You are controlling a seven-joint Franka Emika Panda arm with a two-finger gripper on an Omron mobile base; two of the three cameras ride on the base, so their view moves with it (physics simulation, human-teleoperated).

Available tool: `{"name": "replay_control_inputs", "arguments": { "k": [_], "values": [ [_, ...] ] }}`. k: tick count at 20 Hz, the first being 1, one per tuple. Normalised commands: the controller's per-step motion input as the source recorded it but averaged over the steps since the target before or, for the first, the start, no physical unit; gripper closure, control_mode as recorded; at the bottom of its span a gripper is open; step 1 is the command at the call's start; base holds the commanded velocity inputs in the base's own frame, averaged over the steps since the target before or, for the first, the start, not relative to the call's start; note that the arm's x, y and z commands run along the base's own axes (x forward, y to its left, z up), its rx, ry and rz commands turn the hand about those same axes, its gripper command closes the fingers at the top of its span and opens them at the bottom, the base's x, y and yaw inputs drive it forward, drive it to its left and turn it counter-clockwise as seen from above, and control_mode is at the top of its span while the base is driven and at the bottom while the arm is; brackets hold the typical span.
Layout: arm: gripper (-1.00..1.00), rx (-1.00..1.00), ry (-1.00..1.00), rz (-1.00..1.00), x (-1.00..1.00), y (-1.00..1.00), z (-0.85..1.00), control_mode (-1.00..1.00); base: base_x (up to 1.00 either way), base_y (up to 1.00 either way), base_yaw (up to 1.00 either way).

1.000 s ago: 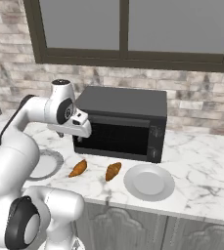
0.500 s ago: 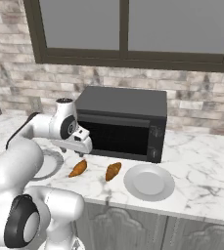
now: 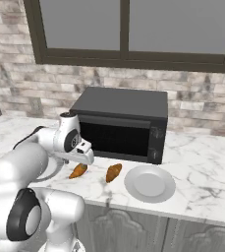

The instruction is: Place the pastries on the plates.

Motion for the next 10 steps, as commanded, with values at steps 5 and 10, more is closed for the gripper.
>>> {"name": "replay_control_inputs", "arguments": {
  "k": [5, 10],
  "values": [
    [-1.00, 0.00, 0.00, 0.00, 0.12, 0.00, -0.36, -1.00, 0.00, 0.00, 0.00],
    [-1.00, 0.00, 0.00, 0.00, 0.12, 0.00, -0.29, -1.00, 0.00, 0.00, 0.00]
  ]
}}
